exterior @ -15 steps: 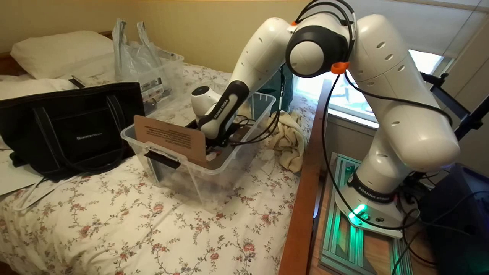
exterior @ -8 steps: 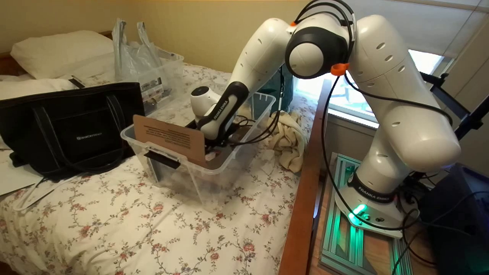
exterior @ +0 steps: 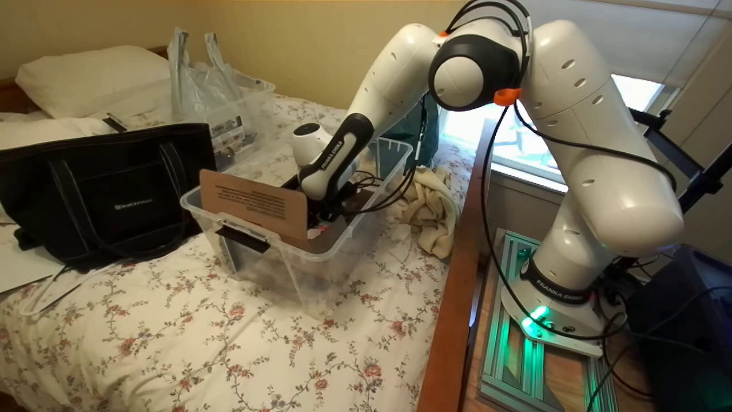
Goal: Remove the black object from the storage box
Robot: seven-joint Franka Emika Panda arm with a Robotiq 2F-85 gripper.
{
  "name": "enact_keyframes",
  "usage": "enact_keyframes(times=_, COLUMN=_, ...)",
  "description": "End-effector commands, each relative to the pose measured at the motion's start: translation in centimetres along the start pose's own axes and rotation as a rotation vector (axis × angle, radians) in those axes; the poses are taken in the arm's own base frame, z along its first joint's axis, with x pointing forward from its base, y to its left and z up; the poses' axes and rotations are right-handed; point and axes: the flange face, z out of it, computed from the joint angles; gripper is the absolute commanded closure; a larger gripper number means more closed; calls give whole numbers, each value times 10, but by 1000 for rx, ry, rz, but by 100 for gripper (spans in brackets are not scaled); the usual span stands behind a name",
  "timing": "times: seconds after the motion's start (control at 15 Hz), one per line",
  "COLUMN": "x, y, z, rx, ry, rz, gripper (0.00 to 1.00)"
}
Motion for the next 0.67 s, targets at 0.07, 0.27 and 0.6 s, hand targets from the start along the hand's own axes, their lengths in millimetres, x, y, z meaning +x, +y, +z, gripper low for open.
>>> enact_keyframes(times=0.07, x=2, y=1, z=2, rx=117, ry=-37, rz=16, gripper=100)
enact_keyframes(times=0.27, x=3, y=7, z=1, rx=145, ry=-46, rz=26, gripper=100)
enact_keyframes(times=0.6, x=3, y=11, z=-6, rx=159, ry=-46, rz=31, gripper=100)
